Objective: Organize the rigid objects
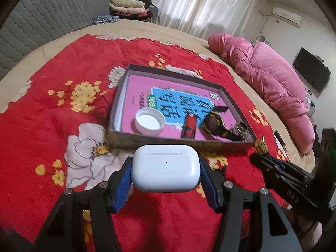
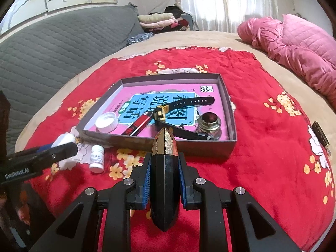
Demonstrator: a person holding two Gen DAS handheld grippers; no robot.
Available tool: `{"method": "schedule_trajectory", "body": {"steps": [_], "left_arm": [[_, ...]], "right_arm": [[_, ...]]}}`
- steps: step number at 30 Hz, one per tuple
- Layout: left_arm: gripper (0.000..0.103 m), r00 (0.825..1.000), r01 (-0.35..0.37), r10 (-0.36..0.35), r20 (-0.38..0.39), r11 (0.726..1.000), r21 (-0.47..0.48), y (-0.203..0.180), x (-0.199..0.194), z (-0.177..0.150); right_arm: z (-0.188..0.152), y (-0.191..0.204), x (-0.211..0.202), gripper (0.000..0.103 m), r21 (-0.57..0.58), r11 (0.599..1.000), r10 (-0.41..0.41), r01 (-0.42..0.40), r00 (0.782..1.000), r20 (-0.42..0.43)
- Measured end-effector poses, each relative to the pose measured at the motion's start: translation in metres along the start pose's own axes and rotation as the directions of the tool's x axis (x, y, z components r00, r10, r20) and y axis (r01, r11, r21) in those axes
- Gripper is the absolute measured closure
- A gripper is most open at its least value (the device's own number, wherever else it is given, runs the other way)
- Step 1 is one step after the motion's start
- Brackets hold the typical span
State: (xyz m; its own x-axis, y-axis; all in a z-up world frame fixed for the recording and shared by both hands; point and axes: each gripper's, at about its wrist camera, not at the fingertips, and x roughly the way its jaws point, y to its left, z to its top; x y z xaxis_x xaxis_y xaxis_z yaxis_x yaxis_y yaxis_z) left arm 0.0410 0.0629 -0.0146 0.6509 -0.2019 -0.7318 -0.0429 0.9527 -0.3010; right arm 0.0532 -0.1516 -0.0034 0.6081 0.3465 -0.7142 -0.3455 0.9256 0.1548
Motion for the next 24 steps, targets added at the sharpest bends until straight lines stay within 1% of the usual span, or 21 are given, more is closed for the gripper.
{"method": "schedule_trajectory", "body": {"steps": [6,11,18,24], "left_arm": [[0.043,0.999,-0.024,0.024,0.038,1.0,-0.012,0.011,0.003,0.014],[0.043,0.998,-0.034,0.036,0.054,0.999,-0.034,0.018,0.011,0.024],[0.043,0.997,-0.03,0.032,0.066,0.999,-0.032,0.016,0.026,0.036],[0.043,0.997,-0.025,0.027,0.07,0.999,-0.029,0.016,0.044,0.045]], "right_arm": [[0.013,0.014,0.003,0.08,-0.023,0.999,0.025,-0.024,1.0,0.018],[0.021,0.024,0.01,0.08,-0.042,0.999,0.036,-0.035,0.999,0.019],[0.033,0.03,0.02,0.08,-0.04,0.998,0.045,-0.044,0.999,0.018],[0.044,0.039,0.031,0.08,-0.063,0.997,0.047,-0.046,0.999,0.014]]}}
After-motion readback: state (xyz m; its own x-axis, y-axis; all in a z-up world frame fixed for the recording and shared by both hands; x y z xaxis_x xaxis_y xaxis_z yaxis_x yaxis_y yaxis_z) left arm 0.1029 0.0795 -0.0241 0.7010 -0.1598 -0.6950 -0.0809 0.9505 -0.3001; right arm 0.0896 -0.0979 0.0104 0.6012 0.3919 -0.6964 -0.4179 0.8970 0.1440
